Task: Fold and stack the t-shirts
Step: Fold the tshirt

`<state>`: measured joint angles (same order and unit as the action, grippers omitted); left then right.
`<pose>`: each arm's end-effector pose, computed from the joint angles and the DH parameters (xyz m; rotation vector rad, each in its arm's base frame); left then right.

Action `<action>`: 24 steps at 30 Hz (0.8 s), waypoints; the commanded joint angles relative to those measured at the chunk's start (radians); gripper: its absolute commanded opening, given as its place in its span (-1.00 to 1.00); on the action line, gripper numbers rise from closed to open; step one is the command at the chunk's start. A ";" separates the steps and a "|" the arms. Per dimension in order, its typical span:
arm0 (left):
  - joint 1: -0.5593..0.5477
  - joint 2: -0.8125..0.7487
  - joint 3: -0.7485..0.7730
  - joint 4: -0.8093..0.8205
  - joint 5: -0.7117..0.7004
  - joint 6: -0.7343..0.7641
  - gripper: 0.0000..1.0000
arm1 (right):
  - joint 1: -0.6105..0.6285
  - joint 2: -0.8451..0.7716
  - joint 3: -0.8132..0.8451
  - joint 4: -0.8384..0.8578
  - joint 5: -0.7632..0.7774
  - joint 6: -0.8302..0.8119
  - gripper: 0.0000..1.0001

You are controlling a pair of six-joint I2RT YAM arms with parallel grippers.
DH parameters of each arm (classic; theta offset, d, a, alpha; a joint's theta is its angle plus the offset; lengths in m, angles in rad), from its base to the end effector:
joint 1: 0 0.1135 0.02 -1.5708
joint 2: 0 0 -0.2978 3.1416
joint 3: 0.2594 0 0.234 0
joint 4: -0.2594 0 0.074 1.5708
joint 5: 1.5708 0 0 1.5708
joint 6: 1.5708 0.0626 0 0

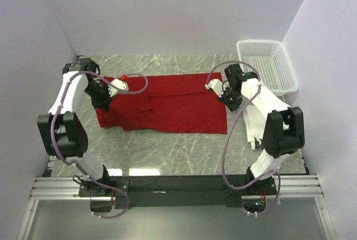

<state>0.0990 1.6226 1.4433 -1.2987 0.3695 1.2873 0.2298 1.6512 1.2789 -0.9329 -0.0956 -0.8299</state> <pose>0.2818 0.0053 0.2978 1.5974 2.3208 -0.3214 0.3026 0.0769 0.2524 -1.4611 2.4585 0.0178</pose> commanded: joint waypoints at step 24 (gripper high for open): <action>0.007 0.010 -0.038 -0.007 0.026 -0.011 -0.99 | 0.192 0.028 -0.259 0.204 0.028 0.112 0.03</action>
<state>0.1017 1.6661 1.4174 -1.3018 0.3840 1.2675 0.4183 1.6676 1.0248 -0.7731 -0.0757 -0.7425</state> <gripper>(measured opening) 0.021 0.523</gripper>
